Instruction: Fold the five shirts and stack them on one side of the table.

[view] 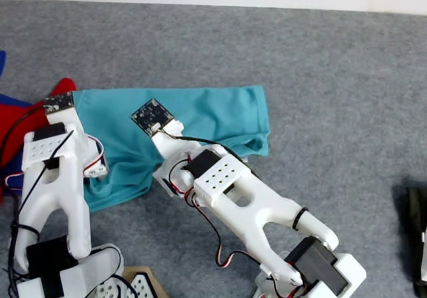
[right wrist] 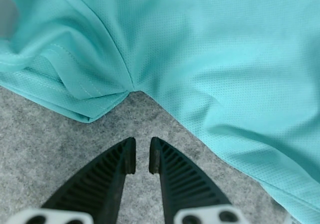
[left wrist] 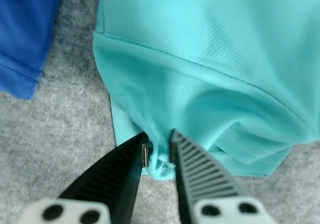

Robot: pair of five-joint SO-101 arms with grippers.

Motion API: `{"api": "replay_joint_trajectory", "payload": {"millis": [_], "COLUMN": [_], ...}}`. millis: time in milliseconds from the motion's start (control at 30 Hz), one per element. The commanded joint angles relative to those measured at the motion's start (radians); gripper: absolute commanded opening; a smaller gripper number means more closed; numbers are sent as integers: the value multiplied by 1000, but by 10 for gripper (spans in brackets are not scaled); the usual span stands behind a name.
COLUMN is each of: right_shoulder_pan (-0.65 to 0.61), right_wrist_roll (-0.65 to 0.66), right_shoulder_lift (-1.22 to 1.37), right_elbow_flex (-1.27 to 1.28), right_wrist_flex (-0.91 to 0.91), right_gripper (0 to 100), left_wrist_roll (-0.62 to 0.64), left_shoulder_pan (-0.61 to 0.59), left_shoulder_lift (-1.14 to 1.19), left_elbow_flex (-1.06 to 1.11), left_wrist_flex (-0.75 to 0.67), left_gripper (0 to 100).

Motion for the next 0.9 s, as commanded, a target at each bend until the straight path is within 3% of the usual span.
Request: {"api": "replay_joint_trajectory", "payload": {"millis": [0, 200, 333, 867], "right_shoulder_pan": [13, 13, 13, 12], "right_wrist_roll": [-3, -5, -5, -3], "right_shoulder_lift": [-7, -4, -4, -12], "right_elbow_flex": [-5, -5, -4, 25], "right_wrist_flex": [5, 7, 7, 2], "right_gripper": [59, 59, 59, 59], "left_wrist_roll": [0, 14, 224, 316], "left_shoulder_pan": [19, 18, 21, 47], "left_shoulder_lift": [-4, -12, -4, 21], "left_elbow_flex": [2, -44, -91, -312], "left_wrist_flex": [-41, -40, -44, -40], "left_gripper": [24, 6, 6, 6]}}
